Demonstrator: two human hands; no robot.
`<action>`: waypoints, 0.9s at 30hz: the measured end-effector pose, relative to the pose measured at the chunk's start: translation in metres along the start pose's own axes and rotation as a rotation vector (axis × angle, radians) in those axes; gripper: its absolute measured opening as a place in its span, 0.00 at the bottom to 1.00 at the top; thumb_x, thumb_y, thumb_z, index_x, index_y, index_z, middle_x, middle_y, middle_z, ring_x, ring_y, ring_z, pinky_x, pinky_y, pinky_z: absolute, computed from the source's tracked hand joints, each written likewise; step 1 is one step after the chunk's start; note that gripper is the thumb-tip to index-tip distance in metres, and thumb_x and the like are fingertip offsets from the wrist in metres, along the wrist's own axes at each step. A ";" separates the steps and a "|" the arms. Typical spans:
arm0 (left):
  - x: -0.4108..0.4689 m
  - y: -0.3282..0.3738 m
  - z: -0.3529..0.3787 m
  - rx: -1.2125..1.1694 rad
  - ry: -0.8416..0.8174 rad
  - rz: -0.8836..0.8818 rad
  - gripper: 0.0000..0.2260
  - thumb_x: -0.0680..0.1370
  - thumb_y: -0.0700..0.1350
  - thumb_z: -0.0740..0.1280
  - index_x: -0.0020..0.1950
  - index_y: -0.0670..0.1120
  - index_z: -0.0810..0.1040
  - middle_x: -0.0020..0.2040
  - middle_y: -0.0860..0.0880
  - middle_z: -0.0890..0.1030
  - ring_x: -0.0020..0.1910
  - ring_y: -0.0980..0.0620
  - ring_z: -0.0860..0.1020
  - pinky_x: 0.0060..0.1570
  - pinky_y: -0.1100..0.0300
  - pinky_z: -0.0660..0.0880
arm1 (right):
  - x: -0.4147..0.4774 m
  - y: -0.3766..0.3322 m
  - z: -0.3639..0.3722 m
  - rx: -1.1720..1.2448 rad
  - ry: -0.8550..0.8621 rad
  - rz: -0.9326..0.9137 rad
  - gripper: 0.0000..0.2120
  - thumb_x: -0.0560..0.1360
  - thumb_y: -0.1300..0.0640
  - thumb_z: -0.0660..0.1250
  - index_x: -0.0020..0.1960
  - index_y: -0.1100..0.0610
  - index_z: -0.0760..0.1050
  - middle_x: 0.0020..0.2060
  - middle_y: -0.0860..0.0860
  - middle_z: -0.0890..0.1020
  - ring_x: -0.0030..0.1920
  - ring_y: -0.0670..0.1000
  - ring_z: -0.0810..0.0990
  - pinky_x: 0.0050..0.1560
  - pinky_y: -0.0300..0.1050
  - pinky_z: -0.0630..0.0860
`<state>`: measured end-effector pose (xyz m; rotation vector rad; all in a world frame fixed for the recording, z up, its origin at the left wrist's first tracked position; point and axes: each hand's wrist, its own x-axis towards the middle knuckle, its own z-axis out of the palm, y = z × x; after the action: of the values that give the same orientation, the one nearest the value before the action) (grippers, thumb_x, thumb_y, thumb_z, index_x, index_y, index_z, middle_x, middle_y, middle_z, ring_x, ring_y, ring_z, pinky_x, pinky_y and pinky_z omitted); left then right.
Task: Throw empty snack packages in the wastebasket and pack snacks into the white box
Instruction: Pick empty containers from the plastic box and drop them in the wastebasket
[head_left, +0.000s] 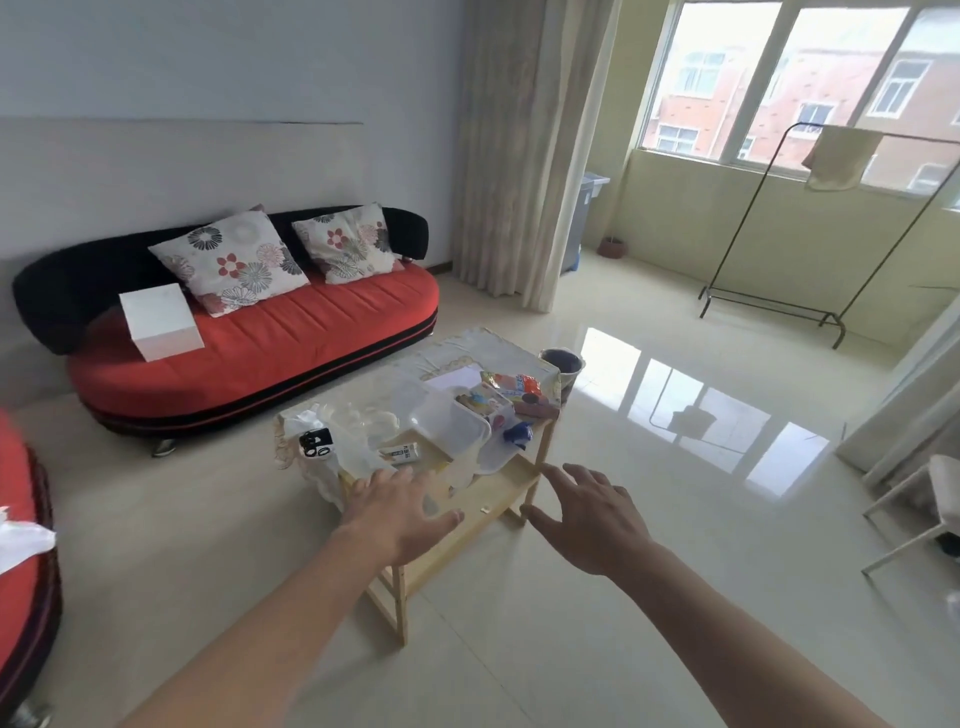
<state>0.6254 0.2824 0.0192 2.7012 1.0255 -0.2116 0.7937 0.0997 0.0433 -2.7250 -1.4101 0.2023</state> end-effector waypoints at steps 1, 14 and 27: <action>0.012 -0.004 -0.002 -0.007 0.002 -0.012 0.39 0.76 0.73 0.54 0.82 0.54 0.58 0.81 0.49 0.62 0.80 0.46 0.58 0.77 0.44 0.55 | 0.014 0.002 -0.002 0.000 0.003 -0.006 0.33 0.79 0.31 0.53 0.80 0.45 0.57 0.77 0.51 0.66 0.76 0.56 0.64 0.72 0.54 0.64; 0.155 -0.023 -0.015 -0.028 0.073 -0.172 0.38 0.76 0.72 0.55 0.82 0.54 0.58 0.81 0.51 0.63 0.79 0.47 0.60 0.78 0.44 0.57 | 0.219 0.020 0.024 0.075 -0.041 -0.228 0.34 0.79 0.30 0.54 0.79 0.45 0.59 0.77 0.50 0.67 0.76 0.56 0.67 0.72 0.59 0.68; 0.265 -0.014 -0.013 -0.083 0.077 -0.460 0.34 0.80 0.67 0.57 0.81 0.51 0.58 0.80 0.49 0.63 0.79 0.46 0.60 0.76 0.49 0.58 | 0.381 0.029 0.045 0.081 -0.228 -0.547 0.36 0.78 0.31 0.55 0.81 0.46 0.54 0.79 0.52 0.62 0.78 0.55 0.61 0.76 0.57 0.60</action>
<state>0.8133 0.4639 -0.0292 2.3786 1.6306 -0.1414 1.0278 0.3938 -0.0371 -2.1969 -2.0850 0.5284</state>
